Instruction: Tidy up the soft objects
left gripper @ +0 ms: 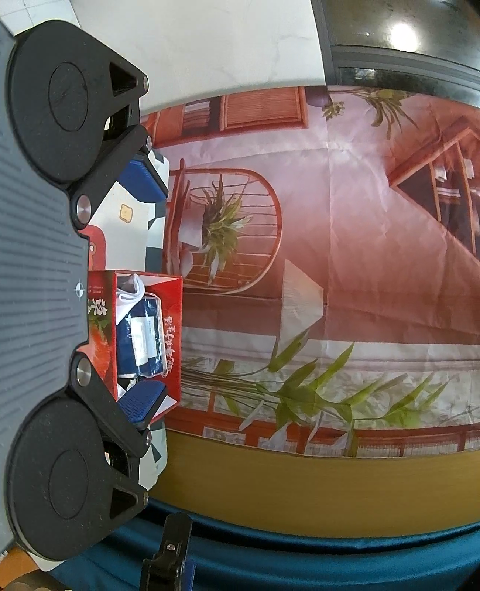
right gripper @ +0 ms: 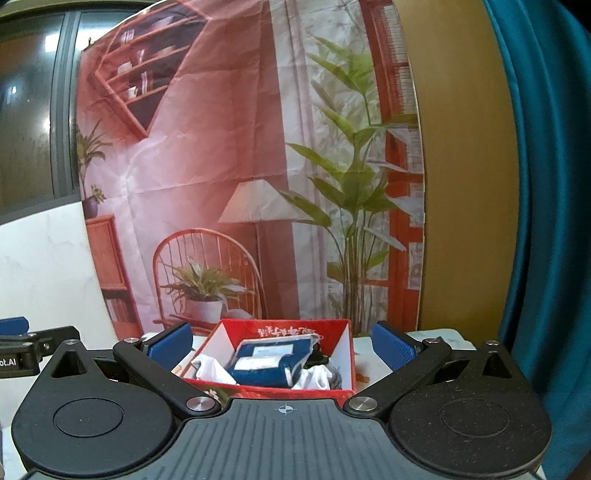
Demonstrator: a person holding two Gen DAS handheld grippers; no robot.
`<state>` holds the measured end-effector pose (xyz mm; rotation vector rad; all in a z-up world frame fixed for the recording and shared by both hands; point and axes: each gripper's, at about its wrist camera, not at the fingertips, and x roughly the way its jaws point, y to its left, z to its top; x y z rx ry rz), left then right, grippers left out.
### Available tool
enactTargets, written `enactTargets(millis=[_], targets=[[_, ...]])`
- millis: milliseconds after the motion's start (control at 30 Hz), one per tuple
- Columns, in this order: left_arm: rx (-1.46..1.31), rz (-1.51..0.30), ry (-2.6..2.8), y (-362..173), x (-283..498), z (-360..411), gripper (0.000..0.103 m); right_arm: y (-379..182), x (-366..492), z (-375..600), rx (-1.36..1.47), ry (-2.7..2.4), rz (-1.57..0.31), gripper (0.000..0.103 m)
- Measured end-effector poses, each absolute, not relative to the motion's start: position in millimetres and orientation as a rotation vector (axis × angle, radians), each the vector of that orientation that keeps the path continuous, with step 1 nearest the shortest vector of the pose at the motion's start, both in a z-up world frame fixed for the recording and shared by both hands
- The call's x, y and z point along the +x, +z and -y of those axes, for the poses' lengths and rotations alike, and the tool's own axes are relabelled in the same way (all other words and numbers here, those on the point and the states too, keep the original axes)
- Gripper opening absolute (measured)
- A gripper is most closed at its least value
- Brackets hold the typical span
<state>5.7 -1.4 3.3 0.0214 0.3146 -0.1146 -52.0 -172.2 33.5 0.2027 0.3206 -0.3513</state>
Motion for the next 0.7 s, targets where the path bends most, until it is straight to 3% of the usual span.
enactTargets(millis=[700], targets=[[0.007, -0.318, -0.101, 2.0, 4.7, -3.6, 0.103, 32.0, -49.9, 177.7, 0.197, -0.394, -0.343, 0.103]])
